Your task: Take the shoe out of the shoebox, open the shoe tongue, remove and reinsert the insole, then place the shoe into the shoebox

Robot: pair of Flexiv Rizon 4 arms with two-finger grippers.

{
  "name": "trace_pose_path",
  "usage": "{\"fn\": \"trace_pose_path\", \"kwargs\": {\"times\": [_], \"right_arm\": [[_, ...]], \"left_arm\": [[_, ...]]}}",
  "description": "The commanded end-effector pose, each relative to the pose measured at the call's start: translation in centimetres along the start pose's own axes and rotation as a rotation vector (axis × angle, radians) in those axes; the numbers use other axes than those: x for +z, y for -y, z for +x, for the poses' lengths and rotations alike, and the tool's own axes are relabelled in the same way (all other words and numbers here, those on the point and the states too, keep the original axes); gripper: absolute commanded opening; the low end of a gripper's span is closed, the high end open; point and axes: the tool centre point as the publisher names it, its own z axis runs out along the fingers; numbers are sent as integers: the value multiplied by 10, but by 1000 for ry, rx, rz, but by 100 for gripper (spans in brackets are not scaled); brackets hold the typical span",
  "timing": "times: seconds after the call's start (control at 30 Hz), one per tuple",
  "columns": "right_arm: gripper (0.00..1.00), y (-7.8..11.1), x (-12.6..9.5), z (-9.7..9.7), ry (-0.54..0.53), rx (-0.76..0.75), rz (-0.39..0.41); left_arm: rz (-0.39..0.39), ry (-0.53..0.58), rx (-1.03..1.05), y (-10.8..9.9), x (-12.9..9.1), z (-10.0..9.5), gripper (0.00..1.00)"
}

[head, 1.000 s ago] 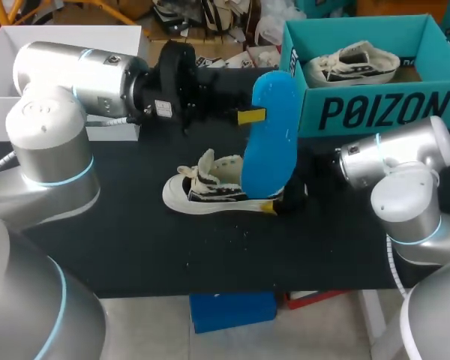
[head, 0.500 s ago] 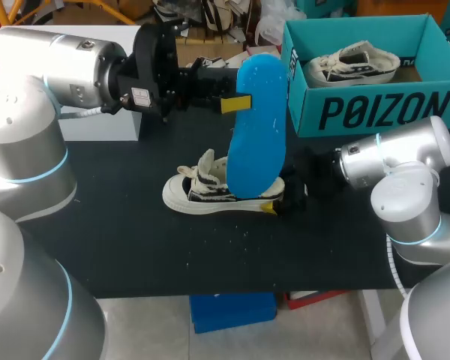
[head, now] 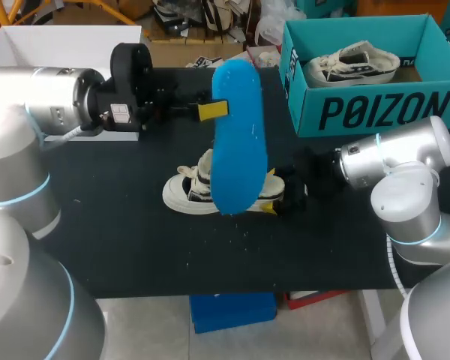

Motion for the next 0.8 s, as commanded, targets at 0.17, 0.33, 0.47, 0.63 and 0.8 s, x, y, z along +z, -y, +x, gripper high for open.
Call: {"fn": "trace_pose_path", "kwargs": {"times": [0.17, 0.33, 0.47, 0.63, 0.8], "right_arm": [[0, 3, 2, -1, 0, 2, 1], [0, 3, 2, -1, 0, 2, 1], [0, 3, 2, -1, 0, 2, 1], [100, 0, -2, -1, -36, -24, 84], [100, -12, -17, -3, -67, -83, 186]], "left_arm": [[23, 15, -6, -1, -5, -1, 0], [24, 29, 4, 1, -7, -2, 0], [25, 28, 2, 0, -7, -2, 0], [25, 28, 2, 0, -7, -2, 0], [25, 28, 2, 0, -7, -2, 0]]}}
